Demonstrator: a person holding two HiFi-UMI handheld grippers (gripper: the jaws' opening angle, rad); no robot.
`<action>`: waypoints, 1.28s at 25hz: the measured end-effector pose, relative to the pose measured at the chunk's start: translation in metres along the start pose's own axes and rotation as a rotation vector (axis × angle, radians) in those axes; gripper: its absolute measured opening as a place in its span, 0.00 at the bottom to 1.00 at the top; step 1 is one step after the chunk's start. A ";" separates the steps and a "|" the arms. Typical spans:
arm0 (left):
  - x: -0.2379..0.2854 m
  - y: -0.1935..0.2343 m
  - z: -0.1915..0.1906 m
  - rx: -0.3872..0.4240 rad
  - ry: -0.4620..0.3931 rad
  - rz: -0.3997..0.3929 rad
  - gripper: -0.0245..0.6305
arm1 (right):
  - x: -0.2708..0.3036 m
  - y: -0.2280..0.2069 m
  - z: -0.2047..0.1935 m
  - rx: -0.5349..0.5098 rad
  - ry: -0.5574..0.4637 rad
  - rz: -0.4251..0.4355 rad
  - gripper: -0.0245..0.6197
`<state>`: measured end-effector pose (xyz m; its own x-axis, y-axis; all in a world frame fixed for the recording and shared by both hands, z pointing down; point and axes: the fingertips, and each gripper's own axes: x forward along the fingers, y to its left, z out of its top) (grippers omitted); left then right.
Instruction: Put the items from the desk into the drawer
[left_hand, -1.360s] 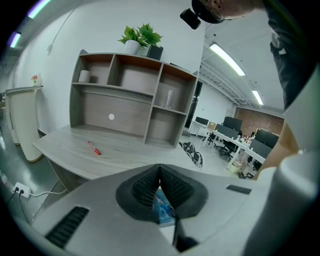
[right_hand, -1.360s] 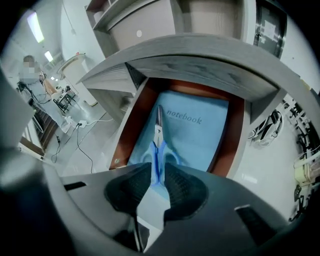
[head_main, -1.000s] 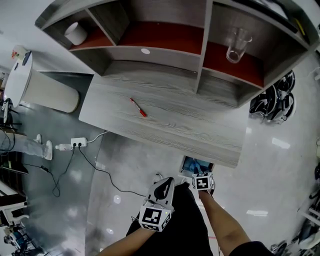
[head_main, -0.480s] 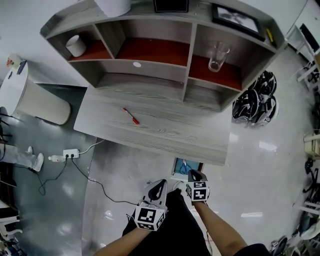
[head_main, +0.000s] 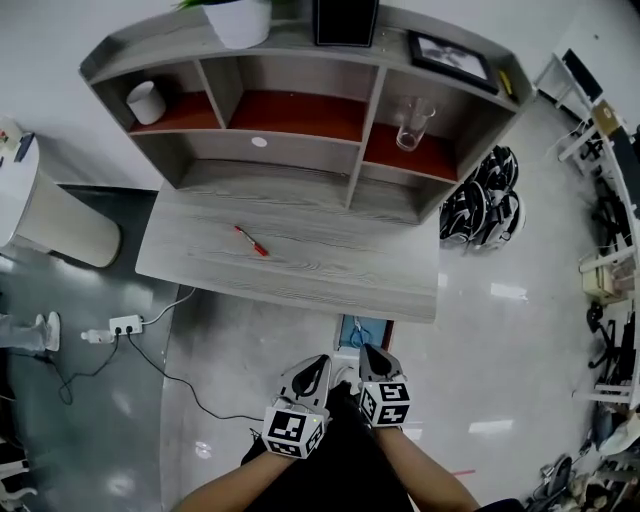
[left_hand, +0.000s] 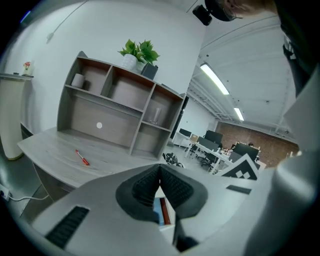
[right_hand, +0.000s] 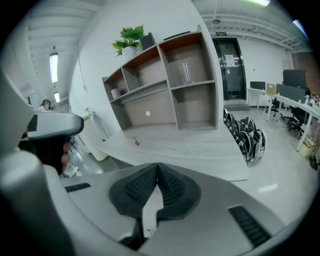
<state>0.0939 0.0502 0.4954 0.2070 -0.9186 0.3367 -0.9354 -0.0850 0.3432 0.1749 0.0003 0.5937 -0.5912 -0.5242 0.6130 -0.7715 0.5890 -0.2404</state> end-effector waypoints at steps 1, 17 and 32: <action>-0.005 0.001 0.005 0.002 -0.013 -0.006 0.06 | -0.004 0.008 0.003 0.005 -0.011 -0.001 0.07; -0.084 0.062 0.053 0.104 -0.146 0.001 0.06 | -0.023 0.143 0.080 -0.132 -0.174 0.072 0.07; -0.120 0.176 0.066 0.023 -0.159 0.240 0.06 | 0.056 0.238 0.098 -0.253 -0.097 0.284 0.07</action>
<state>-0.1141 0.1197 0.4572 -0.0666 -0.9623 0.2639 -0.9588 0.1350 0.2501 -0.0652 0.0505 0.4968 -0.8018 -0.3666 0.4719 -0.4985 0.8458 -0.1900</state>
